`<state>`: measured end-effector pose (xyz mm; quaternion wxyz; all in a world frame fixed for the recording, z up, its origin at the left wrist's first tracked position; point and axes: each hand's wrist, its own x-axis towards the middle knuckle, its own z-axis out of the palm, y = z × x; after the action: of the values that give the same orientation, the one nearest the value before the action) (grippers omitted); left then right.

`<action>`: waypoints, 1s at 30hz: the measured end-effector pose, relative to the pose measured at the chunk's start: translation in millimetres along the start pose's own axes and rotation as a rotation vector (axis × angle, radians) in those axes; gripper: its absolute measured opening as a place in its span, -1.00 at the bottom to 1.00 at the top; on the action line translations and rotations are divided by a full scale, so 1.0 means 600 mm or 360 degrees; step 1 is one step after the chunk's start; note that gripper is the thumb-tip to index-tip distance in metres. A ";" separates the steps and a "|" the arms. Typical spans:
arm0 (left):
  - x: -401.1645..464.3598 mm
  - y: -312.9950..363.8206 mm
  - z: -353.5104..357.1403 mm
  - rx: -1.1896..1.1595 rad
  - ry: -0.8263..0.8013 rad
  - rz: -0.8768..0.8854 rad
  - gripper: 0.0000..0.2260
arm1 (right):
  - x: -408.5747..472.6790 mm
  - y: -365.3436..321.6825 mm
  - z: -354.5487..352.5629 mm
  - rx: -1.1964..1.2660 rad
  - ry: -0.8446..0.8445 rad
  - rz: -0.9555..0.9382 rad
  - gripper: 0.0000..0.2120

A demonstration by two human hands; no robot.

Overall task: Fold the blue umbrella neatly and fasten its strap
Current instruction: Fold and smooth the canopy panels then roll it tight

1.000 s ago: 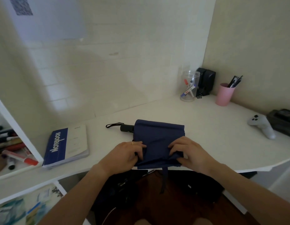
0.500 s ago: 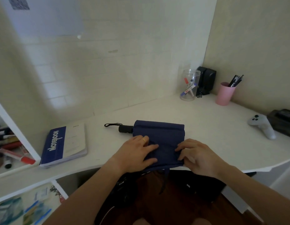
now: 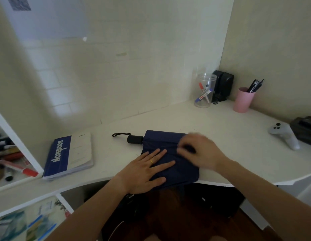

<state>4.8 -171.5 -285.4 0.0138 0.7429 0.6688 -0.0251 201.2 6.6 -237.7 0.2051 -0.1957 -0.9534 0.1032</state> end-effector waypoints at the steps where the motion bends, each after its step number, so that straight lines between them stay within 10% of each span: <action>1: 0.000 0.001 0.000 -0.0007 0.0002 0.0004 -0.48 | 0.029 0.006 -0.005 0.0081 0.0150 0.0172 -0.55; 5: -0.002 0.000 0.003 -0.0017 0.0022 0.0000 -0.48 | 0.119 0.031 -0.010 0.0375 -0.0453 0.0981 -0.33; 10: 0.000 0.001 0.003 -0.0016 0.0085 0.0000 -0.48 | 0.135 0.032 -0.011 0.0484 -0.0280 0.0637 -0.88; 18: -0.002 0.002 0.008 -0.0020 0.0094 -0.0004 -0.48 | 0.112 0.045 -0.007 0.0202 -0.0467 0.0568 -0.73; 26: -0.002 0.002 0.011 -0.0027 0.0137 -0.0002 -0.49 | 0.084 0.028 -0.018 0.0824 0.0230 0.0389 -0.90; 30: -0.002 0.000 0.014 -0.0016 0.0157 -0.0010 -0.49 | 0.056 0.025 -0.046 0.0961 -0.0183 0.0298 -0.86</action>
<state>4.6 -173.0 -293.9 -0.0155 0.7410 0.6712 0.0149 189.6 37.1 -205.2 0.1892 -0.2068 -0.8676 0.4107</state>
